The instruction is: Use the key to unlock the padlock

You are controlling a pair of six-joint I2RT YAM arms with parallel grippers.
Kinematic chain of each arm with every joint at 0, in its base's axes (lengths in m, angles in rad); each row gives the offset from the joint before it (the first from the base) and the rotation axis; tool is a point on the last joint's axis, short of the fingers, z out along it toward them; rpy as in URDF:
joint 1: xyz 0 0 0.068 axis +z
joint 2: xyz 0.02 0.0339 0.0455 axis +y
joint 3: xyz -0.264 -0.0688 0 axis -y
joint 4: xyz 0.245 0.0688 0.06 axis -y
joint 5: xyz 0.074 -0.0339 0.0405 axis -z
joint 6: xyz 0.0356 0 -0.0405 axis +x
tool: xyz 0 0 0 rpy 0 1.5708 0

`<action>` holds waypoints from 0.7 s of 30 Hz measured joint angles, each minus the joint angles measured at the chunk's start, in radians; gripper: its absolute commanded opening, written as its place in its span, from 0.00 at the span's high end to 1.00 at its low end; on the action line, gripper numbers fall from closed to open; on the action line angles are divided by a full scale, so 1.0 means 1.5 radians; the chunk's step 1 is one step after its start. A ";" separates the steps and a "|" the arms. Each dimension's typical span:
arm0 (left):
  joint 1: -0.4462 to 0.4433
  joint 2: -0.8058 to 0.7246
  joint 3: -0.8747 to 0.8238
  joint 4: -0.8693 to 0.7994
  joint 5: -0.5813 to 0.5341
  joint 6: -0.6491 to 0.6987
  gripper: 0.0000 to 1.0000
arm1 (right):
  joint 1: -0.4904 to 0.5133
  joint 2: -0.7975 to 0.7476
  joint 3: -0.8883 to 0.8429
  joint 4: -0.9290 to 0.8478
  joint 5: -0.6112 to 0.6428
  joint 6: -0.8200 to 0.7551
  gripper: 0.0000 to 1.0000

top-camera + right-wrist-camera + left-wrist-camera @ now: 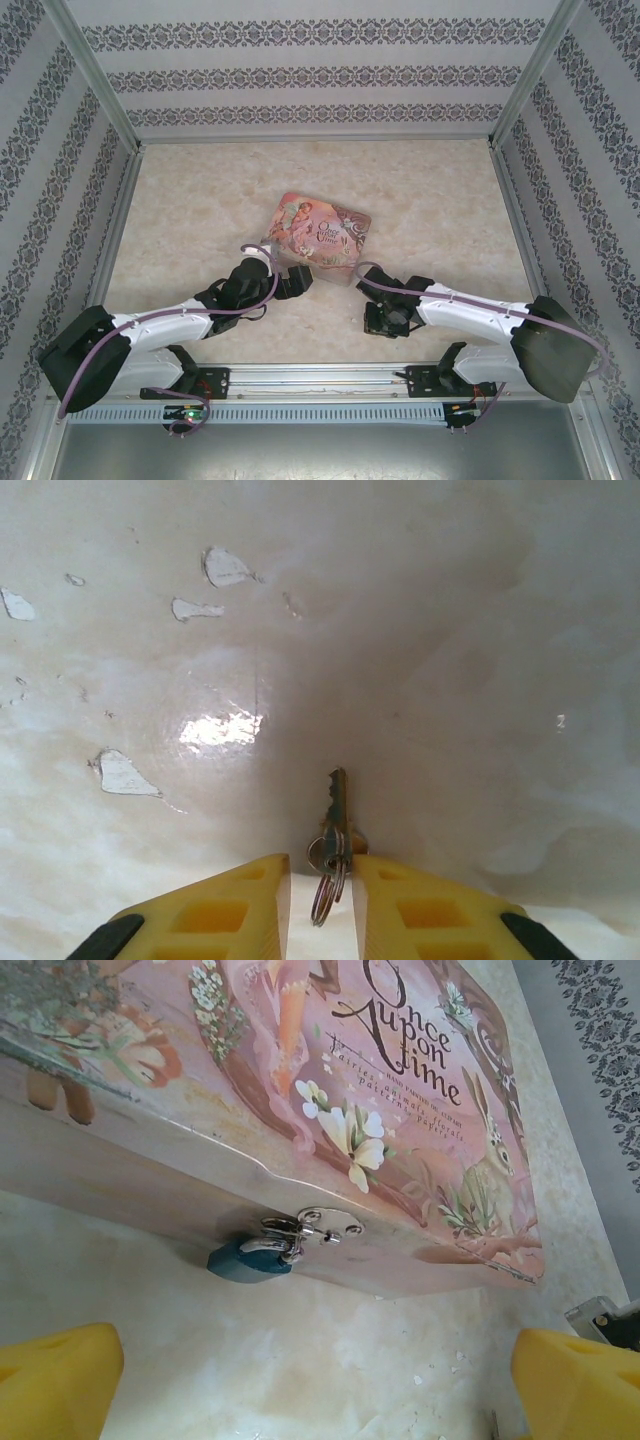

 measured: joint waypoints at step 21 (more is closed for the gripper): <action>0.000 -0.121 0.002 -0.082 -0.059 0.024 0.01 | 0.000 -0.008 0.006 -0.009 0.052 -0.058 1.00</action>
